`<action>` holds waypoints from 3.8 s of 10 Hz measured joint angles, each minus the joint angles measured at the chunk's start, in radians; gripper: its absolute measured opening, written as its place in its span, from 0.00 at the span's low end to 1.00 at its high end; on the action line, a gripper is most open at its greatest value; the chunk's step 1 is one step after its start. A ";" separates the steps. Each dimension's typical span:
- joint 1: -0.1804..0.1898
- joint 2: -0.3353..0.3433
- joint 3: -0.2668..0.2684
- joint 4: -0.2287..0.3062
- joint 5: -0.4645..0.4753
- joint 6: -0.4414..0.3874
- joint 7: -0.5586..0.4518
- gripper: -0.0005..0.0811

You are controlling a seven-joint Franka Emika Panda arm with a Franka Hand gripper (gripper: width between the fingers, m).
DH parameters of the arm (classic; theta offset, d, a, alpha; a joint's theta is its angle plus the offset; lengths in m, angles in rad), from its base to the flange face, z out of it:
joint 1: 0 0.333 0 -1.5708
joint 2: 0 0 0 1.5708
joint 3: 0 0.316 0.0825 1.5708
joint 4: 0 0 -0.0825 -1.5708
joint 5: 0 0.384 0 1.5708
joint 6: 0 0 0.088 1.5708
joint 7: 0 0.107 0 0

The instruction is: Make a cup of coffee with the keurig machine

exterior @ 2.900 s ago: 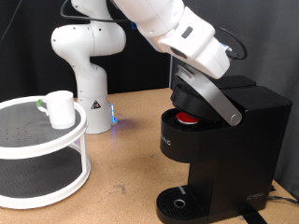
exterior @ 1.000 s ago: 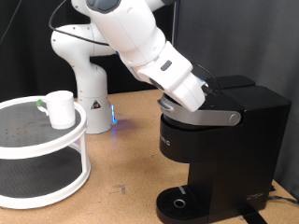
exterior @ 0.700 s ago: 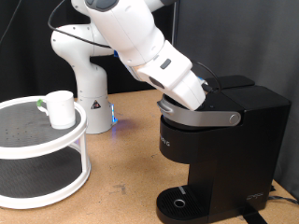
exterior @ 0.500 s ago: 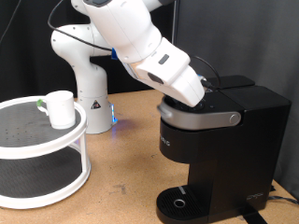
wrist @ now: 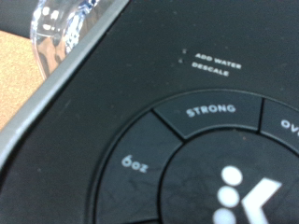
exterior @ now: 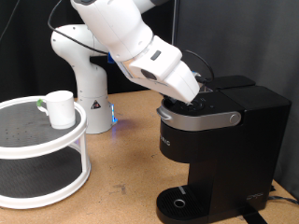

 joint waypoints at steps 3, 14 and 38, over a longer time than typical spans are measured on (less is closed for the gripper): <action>-0.004 0.001 -0.008 -0.009 0.066 -0.002 0.007 0.01; -0.018 0.010 -0.047 0.050 0.300 -0.121 0.087 0.01; -0.167 -0.377 -0.234 -0.289 0.288 -0.090 0.187 0.01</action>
